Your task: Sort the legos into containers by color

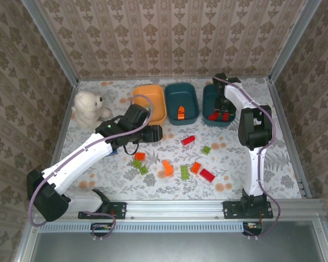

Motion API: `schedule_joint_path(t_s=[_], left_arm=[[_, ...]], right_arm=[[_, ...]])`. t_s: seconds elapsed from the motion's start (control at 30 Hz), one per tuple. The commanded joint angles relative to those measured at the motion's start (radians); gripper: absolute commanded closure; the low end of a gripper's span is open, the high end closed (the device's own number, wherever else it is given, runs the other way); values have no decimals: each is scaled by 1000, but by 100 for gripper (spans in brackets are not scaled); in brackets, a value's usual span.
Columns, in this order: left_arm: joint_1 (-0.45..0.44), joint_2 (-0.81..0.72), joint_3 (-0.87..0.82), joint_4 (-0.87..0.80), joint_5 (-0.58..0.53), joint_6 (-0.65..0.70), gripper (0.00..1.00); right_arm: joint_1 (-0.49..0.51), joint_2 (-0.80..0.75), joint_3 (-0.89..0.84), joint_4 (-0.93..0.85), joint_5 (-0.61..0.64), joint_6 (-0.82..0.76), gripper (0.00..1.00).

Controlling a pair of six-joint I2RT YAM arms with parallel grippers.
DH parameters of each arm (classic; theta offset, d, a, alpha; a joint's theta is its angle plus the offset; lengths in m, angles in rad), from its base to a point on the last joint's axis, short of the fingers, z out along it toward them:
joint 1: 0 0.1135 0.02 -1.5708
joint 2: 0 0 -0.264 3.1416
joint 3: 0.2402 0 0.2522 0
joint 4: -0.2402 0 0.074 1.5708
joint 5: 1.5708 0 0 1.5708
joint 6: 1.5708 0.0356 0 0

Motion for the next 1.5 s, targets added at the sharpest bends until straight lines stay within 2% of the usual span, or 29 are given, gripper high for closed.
schedule_joint_path(t_s=[0.0, 0.23, 0.37, 0.53, 0.67, 0.77, 0.87, 0.93, 1.07, 1.2, 1.37, 1.47], left_arm=[[-15, 8, 29, 1, 32, 99, 29], [-37, 35, 43, -34, 73, 194, 29], [-70, 56, 58, -66, 111, 271, 29], [-99, 95, 52, -158, 134, 329, 27], [-124, 141, 60, -159, 187, 312, 23], [-184, 213, 116, -141, 199, 337, 22], [-254, 322, 201, -171, 171, 403, 25], [-296, 394, 254, -192, 147, 431, 26], [-332, 531, 332, -190, 161, 418, 31], [-354, 641, 414, -200, 183, 401, 32], [-376, 750, 504, -216, 183, 376, 31], [-377, 803, 544, -245, 142, 352, 31]], right_arm=[[-1, -34, 18, -21, -11, 11, 51], [21, -178, 57, 1, -25, -8, 47], [60, -313, 37, 42, -65, -17, 47], [143, -577, -212, 187, -191, -5, 43], [222, -837, -524, 304, -321, 38, 40], [262, -1063, -759, 369, -387, 113, 39], [268, -1275, -933, 333, -414, 194, 38], [268, -1391, -983, 290, -431, 234, 37], [269, -1521, -986, 162, -441, 264, 36], [268, -1592, -928, 53, -374, 264, 37], [267, -1635, -864, 6, -331, 273, 35], [267, -1642, -845, -15, -328, 274, 35]])
